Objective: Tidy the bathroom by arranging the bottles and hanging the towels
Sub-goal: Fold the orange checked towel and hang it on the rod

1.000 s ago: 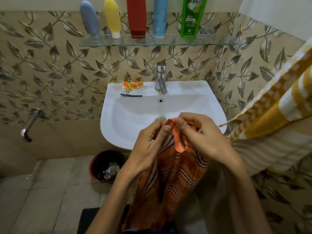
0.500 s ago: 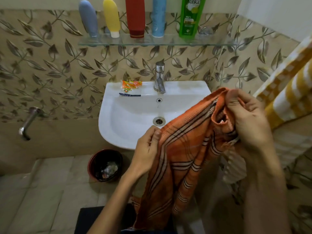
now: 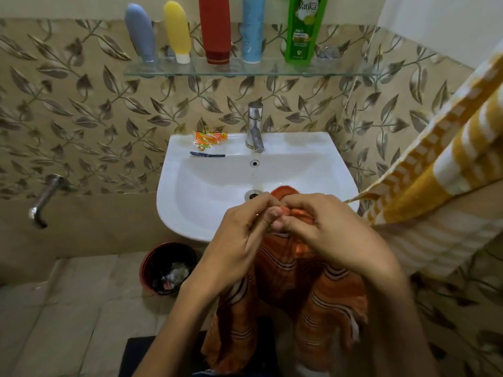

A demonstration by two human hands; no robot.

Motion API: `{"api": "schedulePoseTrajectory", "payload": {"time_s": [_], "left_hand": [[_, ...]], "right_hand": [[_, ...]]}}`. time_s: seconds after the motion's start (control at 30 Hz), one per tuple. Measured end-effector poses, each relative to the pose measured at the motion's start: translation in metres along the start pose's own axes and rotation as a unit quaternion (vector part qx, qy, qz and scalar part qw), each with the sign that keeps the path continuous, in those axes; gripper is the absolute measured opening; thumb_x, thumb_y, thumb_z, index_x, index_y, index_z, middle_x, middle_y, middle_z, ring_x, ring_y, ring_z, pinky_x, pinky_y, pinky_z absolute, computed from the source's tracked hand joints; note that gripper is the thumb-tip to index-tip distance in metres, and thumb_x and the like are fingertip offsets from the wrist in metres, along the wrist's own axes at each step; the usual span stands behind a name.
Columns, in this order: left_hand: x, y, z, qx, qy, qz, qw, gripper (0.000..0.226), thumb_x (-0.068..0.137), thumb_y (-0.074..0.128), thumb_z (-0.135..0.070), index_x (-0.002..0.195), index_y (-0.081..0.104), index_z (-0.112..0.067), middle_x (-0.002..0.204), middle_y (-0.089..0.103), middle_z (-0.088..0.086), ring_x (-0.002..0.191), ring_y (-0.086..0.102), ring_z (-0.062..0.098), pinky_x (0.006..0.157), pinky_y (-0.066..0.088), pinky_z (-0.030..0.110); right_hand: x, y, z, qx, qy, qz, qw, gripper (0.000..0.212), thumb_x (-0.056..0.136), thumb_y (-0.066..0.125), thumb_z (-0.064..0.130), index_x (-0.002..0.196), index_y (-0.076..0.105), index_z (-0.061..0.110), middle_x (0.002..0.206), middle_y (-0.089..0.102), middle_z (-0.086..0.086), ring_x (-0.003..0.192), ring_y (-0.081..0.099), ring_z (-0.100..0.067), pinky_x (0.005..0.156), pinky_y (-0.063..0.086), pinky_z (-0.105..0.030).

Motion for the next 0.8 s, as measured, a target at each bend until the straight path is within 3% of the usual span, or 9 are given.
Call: {"api": "schedulePoseTrajectory", "payload": {"time_s": [0.1, 0.17, 0.27, 0.33, 0.5, 0.6, 0.63, 0.7, 0.8], "left_hand": [[-0.002, 0.001, 0.006, -0.035, -0.029, -0.003, 0.999, 0.047, 0.091, 0.033, -0.054, 0.086, 0.051, -0.011, 0.072, 0.051, 0.006, 0.066, 0.049, 0.017, 0.061, 0.041, 0.031], [-0.003, 0.003, 0.009, -0.065, -0.039, 0.005, 0.997, 0.051, 0.088, 0.031, -0.059, 0.079, 0.048, -0.013, 0.067, 0.041, -0.007, 0.061, 0.039, 0.005, 0.057, 0.034, 0.021], [-0.006, 0.003, 0.016, -0.09, -0.054, 0.017, 0.994, 0.052, 0.087, 0.032, -0.062, 0.068, 0.041, -0.014, 0.061, 0.033, -0.013, 0.056, 0.03, 0.001, 0.053, 0.027, 0.017], [-0.009, 0.0, 0.02, -0.087, -0.062, 0.021, 0.994, 0.051, 0.089, 0.034, -0.057, 0.066, 0.039, -0.012, 0.062, 0.031, -0.011, 0.058, 0.03, 0.005, 0.054, 0.026, 0.019], [-0.012, -0.008, 0.025, -0.058, -0.076, 0.025, 0.995, 0.038, 0.097, 0.04, -0.036, 0.069, 0.042, -0.01, 0.065, 0.033, -0.004, 0.062, 0.034, 0.007, 0.058, 0.029, 0.023], [-0.014, -0.011, 0.022, -0.034, -0.074, 0.012, 0.997, 0.032, 0.095, 0.043, -0.033, 0.072, 0.048, -0.011, 0.064, 0.038, -0.002, 0.061, 0.037, 0.01, 0.057, 0.032, 0.033], [-0.014, -0.012, 0.02, -0.024, -0.072, 0.011, 0.997, 0.03, 0.095, 0.044, -0.033, 0.073, 0.051, -0.013, 0.064, 0.041, -0.003, 0.06, 0.038, 0.009, 0.057, 0.033, 0.034], [-0.014, -0.011, 0.014, -0.006, -0.064, 0.019, 0.998, 0.026, 0.094, 0.046, -0.036, 0.075, 0.054, -0.019, 0.065, 0.048, -0.003, 0.06, 0.044, 0.009, 0.058, 0.037, 0.031], [-0.013, -0.01, 0.001, 0.023, -0.041, 0.032, 0.998, 0.027, 0.092, 0.045, -0.043, 0.08, 0.058, -0.023, 0.07, 0.058, -0.002, 0.066, 0.056, 0.009, 0.062, 0.044, 0.031]], "right_hand": [[-0.002, -0.014, 0.002, 0.051, -0.012, -0.071, 0.996, 0.022, 0.077, 0.06, 0.051, 0.073, 0.063, 0.03, 0.067, 0.064, 0.004, 0.068, 0.058, -0.012, 0.066, 0.047, -0.039], [-0.004, -0.024, 0.002, 0.106, -0.017, -0.119, 0.987, 0.014, 0.078, 0.065, 0.043, 0.072, 0.065, 0.031, 0.069, 0.066, 0.005, 0.069, 0.061, -0.011, 0.066, 0.05, -0.036], [-0.01, -0.046, -0.006, 0.212, -0.008, -0.213, 0.954, 0.011, 0.08, 0.068, 0.032, 0.071, 0.066, 0.027, 0.068, 0.069, 0.009, 0.064, 0.063, -0.003, 0.057, 0.047, -0.015], [-0.02, -0.067, -0.017, 0.272, -0.002, -0.291, 0.917, 0.011, 0.08, 0.066, 0.03, 0.07, 0.064, 0.028, 0.062, 0.066, 0.018, 0.058, 0.06, 0.005, 0.052, 0.043, -0.006], [-0.039, -0.094, -0.041, 0.245, 0.032, -0.41, 0.878, 0.018, 0.084, 0.064, 0.029, 0.068, 0.061, 0.036, 0.062, 0.064, 0.027, 0.059, 0.058, 0.006, 0.055, 0.046, -0.009], [-0.036, -0.086, -0.053, 0.187, 0.09, -0.376, 0.903, 0.017, 0.087, 0.064, 0.024, 0.074, 0.06, 0.034, 0.077, 0.066, 0.017, 0.08, 0.062, -0.002, 0.074, 0.052, -0.02], [-0.034, -0.08, -0.056, 0.163, 0.107, -0.333, 0.923, 0.013, 0.087, 0.064, 0.024, 0.083, 0.061, 0.035, 0.089, 0.066, 0.012, 0.09, 0.063, -0.011, 0.082, 0.054, -0.03], [-0.03, -0.063, -0.05, 0.124, 0.12, -0.22, 0.96, 0.023, 0.084, 0.062, 0.036, 0.103, 0.055, 0.048, 0.097, 0.066, 0.002, 0.093, 0.065, -0.019, 0.083, 0.055, -0.044], [-0.024, -0.027, -0.011, 0.064, 0.049, -0.042, 0.996, 0.04, 0.071, 0.055, 0.064, 0.111, 0.051, 0.057, 0.086, 0.067, 0.009, 0.082, 0.063, -0.003, 0.078, 0.053, -0.036]]}}
Point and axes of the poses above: each hand's wrist, its own x-axis towards the middle knuckle, its own y-axis out of the palm, z = x × y, the point moved 10 cm from there along x, towards the middle knuckle
